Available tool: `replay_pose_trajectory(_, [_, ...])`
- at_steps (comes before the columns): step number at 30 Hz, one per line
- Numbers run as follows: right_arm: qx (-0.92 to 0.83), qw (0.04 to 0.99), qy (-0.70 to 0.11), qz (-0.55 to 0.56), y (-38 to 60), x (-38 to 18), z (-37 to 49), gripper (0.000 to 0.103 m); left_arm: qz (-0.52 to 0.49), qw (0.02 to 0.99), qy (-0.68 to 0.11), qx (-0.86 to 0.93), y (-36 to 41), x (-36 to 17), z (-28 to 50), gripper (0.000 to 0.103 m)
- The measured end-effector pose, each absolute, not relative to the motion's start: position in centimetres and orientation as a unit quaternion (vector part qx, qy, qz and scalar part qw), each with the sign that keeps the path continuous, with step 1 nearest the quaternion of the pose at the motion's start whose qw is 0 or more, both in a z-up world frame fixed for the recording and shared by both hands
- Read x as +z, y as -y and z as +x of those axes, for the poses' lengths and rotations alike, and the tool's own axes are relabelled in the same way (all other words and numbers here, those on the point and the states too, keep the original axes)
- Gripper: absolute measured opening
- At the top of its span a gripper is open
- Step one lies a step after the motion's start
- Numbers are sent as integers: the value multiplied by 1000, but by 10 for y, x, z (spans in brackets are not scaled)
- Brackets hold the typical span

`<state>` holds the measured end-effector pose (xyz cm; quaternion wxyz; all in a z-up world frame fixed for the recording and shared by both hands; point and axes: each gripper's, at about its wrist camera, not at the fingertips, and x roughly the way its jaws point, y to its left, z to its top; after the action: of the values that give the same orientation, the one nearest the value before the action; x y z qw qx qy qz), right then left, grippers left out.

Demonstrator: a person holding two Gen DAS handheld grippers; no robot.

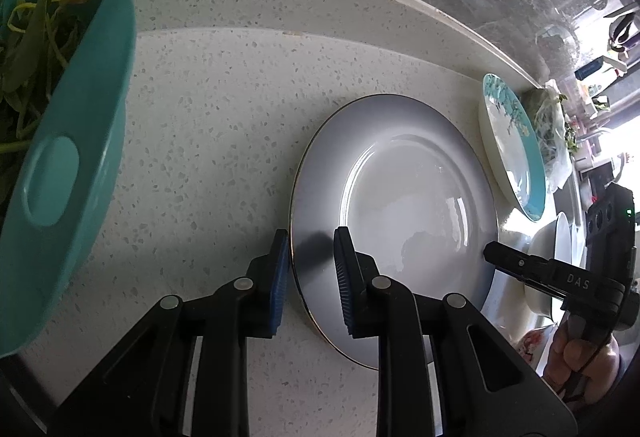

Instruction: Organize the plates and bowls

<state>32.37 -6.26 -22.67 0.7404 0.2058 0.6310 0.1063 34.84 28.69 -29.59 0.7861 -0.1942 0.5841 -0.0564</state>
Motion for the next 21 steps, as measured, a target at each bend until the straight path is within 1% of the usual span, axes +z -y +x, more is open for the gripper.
replay_pose_trajectory(7, [107, 738, -632, 210, 63, -230, 324, 21, -196, 784, -586, -60, -287, -297, 351, 20])
replay_pose_trajectory(10, [105, 730, -640, 216, 65, -231, 325, 23, -222, 777, -587, -56, -293, -300, 353, 20])
replay_pose_trajectory(12, [104, 729, -642, 214, 64, -230, 325, 28, -231, 775, -586, -51, -296, -300, 354, 20])
replay_pose_trajectory(14, [105, 734, -637, 210, 63, -227, 327, 30, -227, 778, -585, -45, -296, -298, 355, 20])
replay_pose_trajectory(21, [105, 738, -633, 211, 68, -222, 338, 31, -213, 776, -591, -50, -291, -298, 362, 21])
